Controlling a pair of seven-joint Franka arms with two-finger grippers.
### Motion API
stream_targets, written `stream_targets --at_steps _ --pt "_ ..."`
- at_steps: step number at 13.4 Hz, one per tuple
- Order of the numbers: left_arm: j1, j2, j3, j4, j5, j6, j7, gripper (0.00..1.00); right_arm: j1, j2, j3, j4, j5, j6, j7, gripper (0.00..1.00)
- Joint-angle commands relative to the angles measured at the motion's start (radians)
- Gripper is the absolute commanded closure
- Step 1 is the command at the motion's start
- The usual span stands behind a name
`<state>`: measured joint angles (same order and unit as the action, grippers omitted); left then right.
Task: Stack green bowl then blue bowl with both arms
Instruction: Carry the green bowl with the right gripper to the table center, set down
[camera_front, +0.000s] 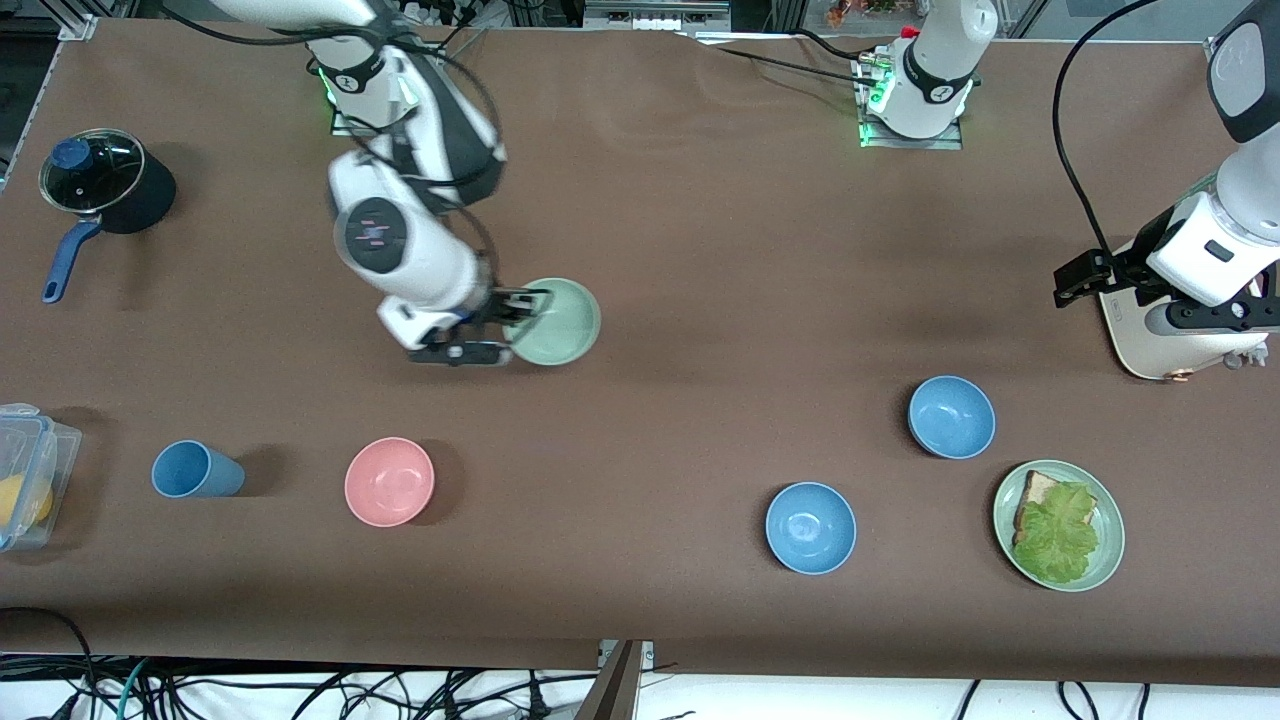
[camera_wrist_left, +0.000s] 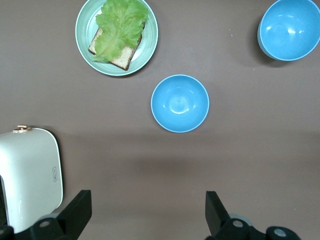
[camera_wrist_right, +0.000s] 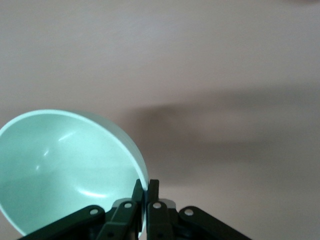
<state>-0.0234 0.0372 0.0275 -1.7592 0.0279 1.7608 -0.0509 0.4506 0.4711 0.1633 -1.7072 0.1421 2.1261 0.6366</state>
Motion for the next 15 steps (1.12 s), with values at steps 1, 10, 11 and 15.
stream_targets --at_steps 1,10,11,15 --pt "0.003 -0.002 -0.003 0.006 -0.002 -0.012 0.003 0.00 0.115 0.200 -0.010 0.234 -0.004 -0.018 0.211 1.00" --pt "0.003 0.003 -0.001 0.006 -0.006 -0.007 0.005 0.00 0.263 0.356 -0.014 0.307 -0.006 0.201 0.414 0.85" --pt "0.003 0.004 -0.001 0.007 -0.008 -0.007 0.005 0.00 0.263 0.357 -0.014 0.305 -0.007 0.209 0.414 0.71" --pt "0.003 0.016 0.000 0.012 -0.008 -0.007 0.014 0.00 0.267 0.342 -0.036 0.308 -0.067 0.200 0.407 0.00"
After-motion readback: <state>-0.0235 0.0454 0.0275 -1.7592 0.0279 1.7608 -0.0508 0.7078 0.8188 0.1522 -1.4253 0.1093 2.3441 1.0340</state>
